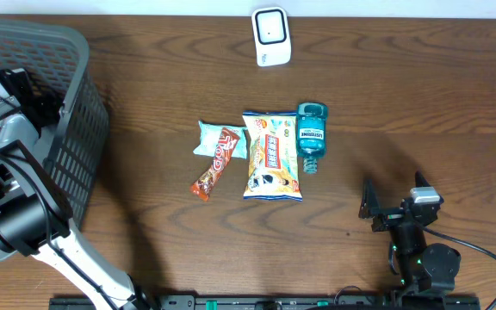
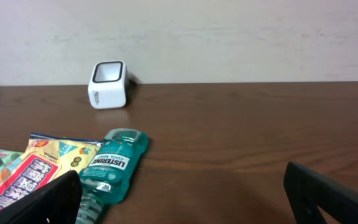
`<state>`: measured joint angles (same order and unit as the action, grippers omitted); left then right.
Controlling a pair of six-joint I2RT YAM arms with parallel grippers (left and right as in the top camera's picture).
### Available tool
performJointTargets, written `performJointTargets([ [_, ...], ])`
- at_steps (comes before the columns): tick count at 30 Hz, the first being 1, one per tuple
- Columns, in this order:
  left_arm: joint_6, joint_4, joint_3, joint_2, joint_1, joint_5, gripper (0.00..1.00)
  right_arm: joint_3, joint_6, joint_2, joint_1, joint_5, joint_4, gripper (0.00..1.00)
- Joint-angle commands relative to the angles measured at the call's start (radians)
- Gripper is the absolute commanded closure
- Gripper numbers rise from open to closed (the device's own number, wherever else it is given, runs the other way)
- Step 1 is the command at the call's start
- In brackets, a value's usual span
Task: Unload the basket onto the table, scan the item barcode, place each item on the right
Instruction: 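Carry the small item out and drop it beside the orange packet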
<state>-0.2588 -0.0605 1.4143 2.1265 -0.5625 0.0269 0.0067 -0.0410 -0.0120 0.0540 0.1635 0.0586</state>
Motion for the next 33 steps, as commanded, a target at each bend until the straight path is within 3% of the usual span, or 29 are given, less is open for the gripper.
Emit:
performJointTargets([
  [1, -0.029, -0.026, -0.003, 0.047, 0.003, 0.0, 0.41, -0.001, -0.006, 0.004, -0.001, 0.0, 0.004, 0.01],
  [3, -0.015, -0.044, -0.003, 0.038, 0.003, 0.0, 0.7, -0.001, -0.006, 0.004, -0.001, 0.0, 0.003, 0.01],
  [5, -0.003, -0.06, -0.003, 0.023, 0.003, -0.001, 0.92, -0.001, -0.006, 0.004, -0.001, 0.0, 0.004, 0.01],
  [15, 0.064, -0.171, -0.003, -0.169, 0.003, 0.0, 0.92, -0.001, -0.006, 0.003, -0.001, 0.0, 0.004, 0.01],
  [24, 0.391, -0.26, -0.003, -0.599, 0.005, 0.017, 0.92, -0.001, -0.006, 0.003, -0.001, 0.0, 0.003, 0.01],
  [28, 0.492, -0.304, -0.003, -0.793, 0.015, 0.206, 0.92, -0.001, -0.006, 0.003, -0.001, 0.0, 0.004, 0.01],
  [33, 0.5, -0.343, -0.003, -0.933, 0.117, 0.406, 0.92, -0.001, -0.006, 0.003, -0.001, 0.0, 0.004, 0.01],
])
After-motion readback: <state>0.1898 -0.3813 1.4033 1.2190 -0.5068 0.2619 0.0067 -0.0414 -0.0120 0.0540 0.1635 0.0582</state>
